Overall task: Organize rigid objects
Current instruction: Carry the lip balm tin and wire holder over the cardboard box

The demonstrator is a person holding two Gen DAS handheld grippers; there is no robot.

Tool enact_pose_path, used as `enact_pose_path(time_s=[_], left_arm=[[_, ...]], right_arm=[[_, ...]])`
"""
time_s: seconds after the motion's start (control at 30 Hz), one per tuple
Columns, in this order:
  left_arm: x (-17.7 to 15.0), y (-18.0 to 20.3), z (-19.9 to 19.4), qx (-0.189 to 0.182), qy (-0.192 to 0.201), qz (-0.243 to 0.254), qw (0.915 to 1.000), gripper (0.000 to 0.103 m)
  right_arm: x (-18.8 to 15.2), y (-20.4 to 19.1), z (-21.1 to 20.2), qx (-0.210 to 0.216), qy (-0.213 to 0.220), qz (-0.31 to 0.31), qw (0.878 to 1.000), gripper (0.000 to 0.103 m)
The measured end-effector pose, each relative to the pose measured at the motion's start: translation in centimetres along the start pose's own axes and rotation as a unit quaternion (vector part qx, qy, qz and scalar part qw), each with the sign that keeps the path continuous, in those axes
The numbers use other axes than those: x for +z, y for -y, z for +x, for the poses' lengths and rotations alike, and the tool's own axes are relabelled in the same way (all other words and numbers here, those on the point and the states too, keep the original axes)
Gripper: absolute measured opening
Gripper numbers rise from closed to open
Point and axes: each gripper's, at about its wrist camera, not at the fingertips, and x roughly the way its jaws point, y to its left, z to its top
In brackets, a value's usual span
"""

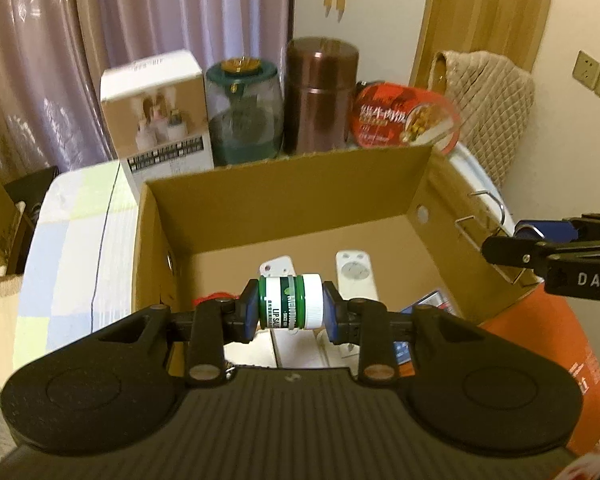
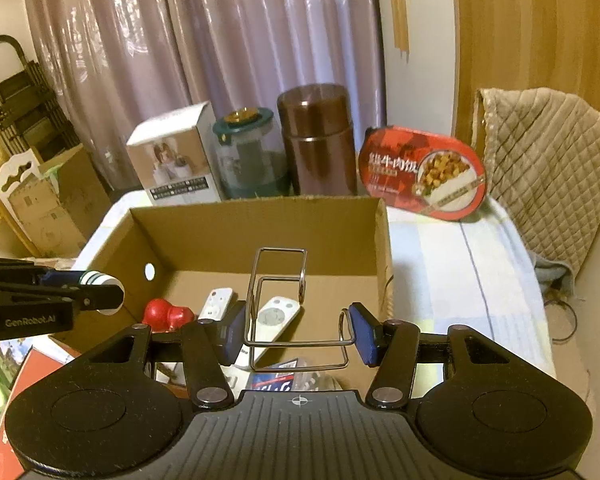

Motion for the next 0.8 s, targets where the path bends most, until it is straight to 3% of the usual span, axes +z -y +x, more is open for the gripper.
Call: enact_pose_path(time_s=[0.8], left_arm=[[-0.1,1.3,6.2,-0.009,-0.037,0.010,0.9992,0.027]], right_arm=[[-0.9,1.1,4.0,-0.007,-0.026,-0.003,1.000,0.051]])
